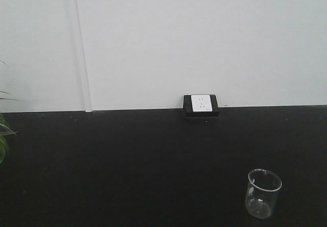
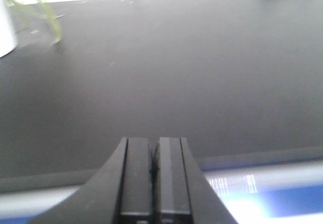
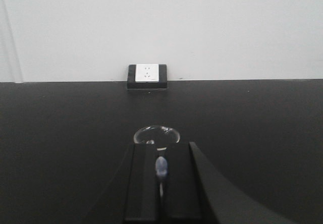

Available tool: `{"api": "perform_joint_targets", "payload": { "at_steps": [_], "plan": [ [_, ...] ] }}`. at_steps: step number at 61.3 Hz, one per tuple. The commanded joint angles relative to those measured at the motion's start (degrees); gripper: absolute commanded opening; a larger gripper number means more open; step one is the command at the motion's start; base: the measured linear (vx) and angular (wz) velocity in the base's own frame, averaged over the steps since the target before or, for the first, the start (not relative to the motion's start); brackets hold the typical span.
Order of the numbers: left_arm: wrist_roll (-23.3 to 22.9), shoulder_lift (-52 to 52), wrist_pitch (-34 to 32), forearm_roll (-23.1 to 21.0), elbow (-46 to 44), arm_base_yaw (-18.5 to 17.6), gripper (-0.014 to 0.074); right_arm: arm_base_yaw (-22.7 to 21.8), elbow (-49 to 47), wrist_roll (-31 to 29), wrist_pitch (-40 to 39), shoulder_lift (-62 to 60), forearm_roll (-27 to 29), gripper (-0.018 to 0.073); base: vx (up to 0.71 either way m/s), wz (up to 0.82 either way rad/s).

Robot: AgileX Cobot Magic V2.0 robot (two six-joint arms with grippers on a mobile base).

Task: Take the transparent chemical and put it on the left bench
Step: 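Drive the base to the bench with white bins, holding the vial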

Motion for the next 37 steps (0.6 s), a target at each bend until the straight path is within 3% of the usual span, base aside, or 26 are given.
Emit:
{"api": "perform_joint_targets", "payload": {
  "at_steps": [1, 37],
  "plan": [
    [-0.45, -1.10, -4.49, -0.04, 0.93, -0.10, -0.0003, -0.31, -1.75, -0.07, -3.88, 0.24, -0.39, 0.0010, -0.28, 0.15],
    [-0.45, -1.10, -4.49, -0.04, 0.93, -0.10, -0.0003, -0.31, -1.75, -0.07, -3.88, 0.24, -0.39, 0.0010, -0.37, 0.06]
  ]
}}
